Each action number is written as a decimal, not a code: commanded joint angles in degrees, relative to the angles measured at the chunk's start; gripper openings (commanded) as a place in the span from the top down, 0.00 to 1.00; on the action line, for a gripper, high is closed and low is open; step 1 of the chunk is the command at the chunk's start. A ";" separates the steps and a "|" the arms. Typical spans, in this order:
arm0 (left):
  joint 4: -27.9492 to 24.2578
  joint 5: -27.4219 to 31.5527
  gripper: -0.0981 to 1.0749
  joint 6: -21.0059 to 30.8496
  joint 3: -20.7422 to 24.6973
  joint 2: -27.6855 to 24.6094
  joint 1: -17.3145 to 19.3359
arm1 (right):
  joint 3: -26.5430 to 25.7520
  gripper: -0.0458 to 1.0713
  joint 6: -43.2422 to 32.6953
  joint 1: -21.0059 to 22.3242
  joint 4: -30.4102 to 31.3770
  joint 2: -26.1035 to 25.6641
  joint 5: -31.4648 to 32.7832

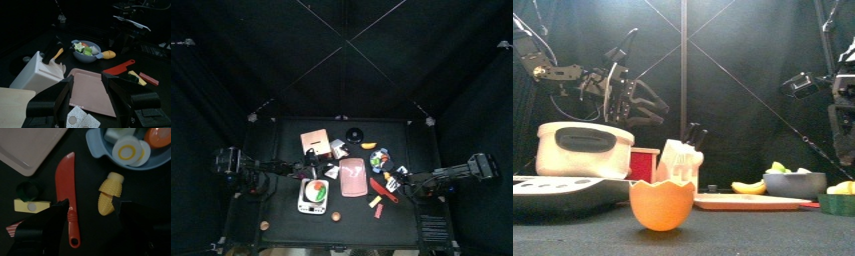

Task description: Grab corn

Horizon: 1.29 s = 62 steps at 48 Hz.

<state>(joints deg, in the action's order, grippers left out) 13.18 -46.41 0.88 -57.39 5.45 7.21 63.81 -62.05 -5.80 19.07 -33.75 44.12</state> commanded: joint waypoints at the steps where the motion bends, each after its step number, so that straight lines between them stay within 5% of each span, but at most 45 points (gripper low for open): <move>1: 0.00 -0.35 0.19 0.00 0.44 0.53 -0.09 | 0.44 0.08 -0.18 0.00 0.00 0.26 0.09; 43: -0.09 -0.35 0.19 -0.09 0.26 0.53 0.26 | 3.34 0.09 -0.09 5.98 0.79 10.81 -10.72; 62: -0.09 -0.35 0.19 -0.09 0.18 0.62 0.18 | 1.49 0.40 -0.09 4.57 -0.62 10.11 -10.28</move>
<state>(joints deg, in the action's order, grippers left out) 13.18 -46.41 0.88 -57.74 5.45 7.21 66.80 -62.05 -0.62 18.63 -22.68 33.75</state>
